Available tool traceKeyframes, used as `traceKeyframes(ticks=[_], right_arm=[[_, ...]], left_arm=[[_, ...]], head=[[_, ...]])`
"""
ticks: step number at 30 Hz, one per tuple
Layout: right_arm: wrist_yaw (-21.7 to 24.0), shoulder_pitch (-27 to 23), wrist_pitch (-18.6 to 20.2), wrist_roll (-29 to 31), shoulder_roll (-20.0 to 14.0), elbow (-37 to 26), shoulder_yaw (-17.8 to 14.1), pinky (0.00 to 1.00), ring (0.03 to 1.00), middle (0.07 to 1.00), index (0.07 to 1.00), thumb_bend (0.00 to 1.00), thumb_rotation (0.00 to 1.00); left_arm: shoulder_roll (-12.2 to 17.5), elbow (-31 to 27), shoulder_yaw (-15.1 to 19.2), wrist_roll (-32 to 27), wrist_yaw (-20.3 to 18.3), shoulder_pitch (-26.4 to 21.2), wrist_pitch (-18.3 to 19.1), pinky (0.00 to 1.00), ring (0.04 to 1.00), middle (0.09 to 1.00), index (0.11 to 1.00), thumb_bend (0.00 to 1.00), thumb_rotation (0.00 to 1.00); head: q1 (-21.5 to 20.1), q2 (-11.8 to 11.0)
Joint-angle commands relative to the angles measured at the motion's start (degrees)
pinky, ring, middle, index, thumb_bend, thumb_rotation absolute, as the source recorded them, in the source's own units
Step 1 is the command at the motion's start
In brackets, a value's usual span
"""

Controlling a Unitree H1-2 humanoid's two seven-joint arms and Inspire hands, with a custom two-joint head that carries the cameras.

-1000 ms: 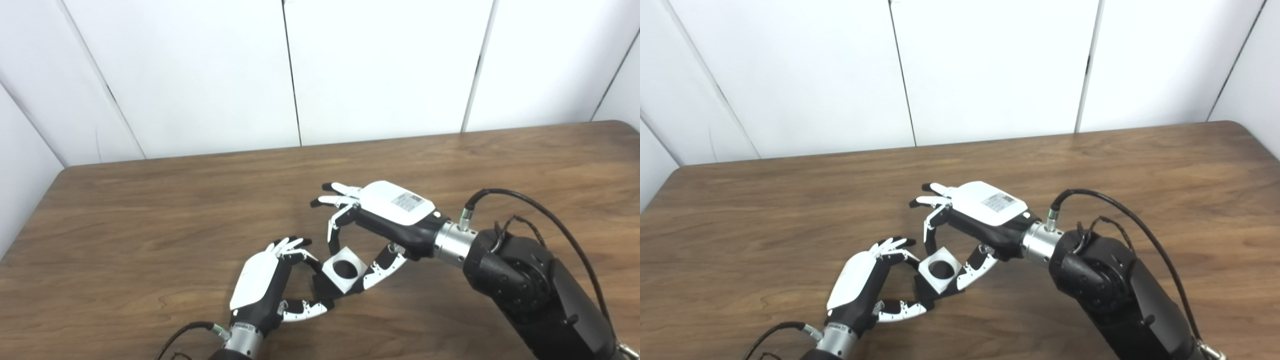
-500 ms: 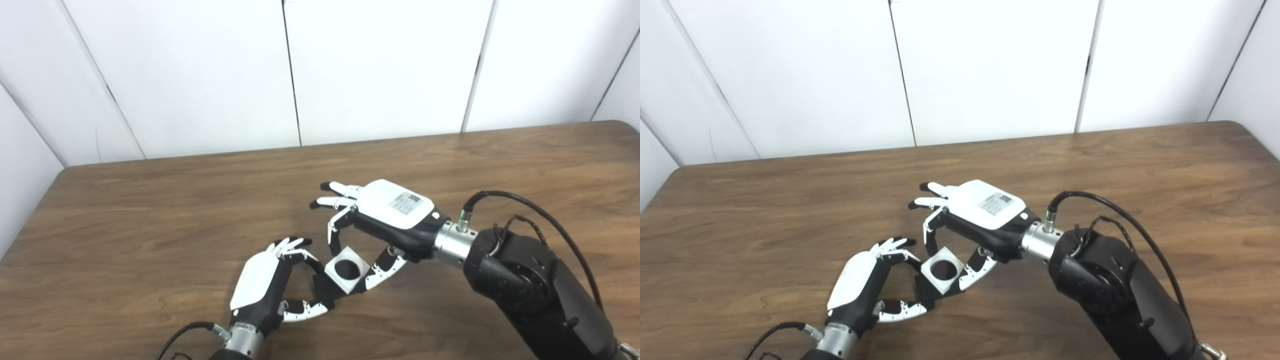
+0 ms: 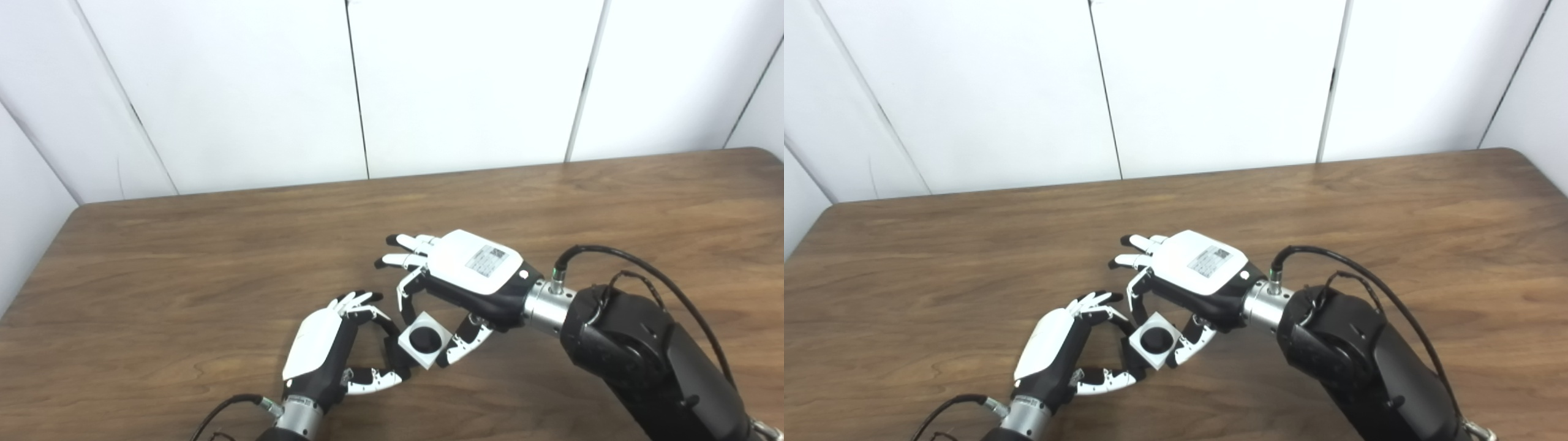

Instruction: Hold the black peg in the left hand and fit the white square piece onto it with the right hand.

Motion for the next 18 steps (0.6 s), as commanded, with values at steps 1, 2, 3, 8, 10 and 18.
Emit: traceKeyframes(ticks=[1,2,3,8,10,18], right_arm=[[-2.1,-1.37,-2.63,-0.78,-0.16,0.11,-0.36,0.93,0.994,0.914,0.491,0.52,0.14],[-2.4,-1.31,-3.08,-1.2,-0.18,0.33,-0.33,0.93,0.992,0.913,0.491,0.52,0.14],[-2.76,-1.32,-3.71,-1.8,-0.25,0.56,-0.28,0.92,0.991,0.914,0.491,0.52,0.14],[-3.59,-1.53,-4.97,-2.61,-0.09,1.3,-0.79,0.91,0.988,0.919,0.492,0.52,0.14],[-3.57,-1.65,-4.9,-2.3,0.0,1.34,-1.14,0.92,0.99,0.919,0.492,0.52,0.14],[-3.3,-1.97,-4.54,-1.26,0.21,1.83,-2.04,0.94,0.999,0.919,0.492,0.52,0.14]], left_arm=[[0.25,2.01,-1.59,0.81,-2.47,0.88,0.51,0.97,0.94,0.875,0.493,0.5,0.08],[0.24,2.05,-1.58,0.67,-2.37,0.9,0.33,0.97,0.939,0.875,0.493,0.5,0.08],[0.2,2.03,-1.55,0.56,-2.37,0.92,0.31,0.97,0.939,0.875,0.493,0.5,0.08],[0.29,2.14,-1.5,0.57,-2.33,0.83,0.26,0.95,0.938,0.873,0.493,0.5,0.08],[0.23,2.18,-1.45,0.66,-2.2,0.81,0.31,0.95,0.936,0.871,0.493,0.5,0.08],[0.19,2.61,-1.48,0.67,-1.93,0.64,-0.08,0.95,0.936,0.872,0.493,0.5,0.08]], head=[[-0.03,0.05],[-0.03,0.11],[0.0,0.05],[0.08,0.03],[0.08,-0.02],[0.26,-0.21]])
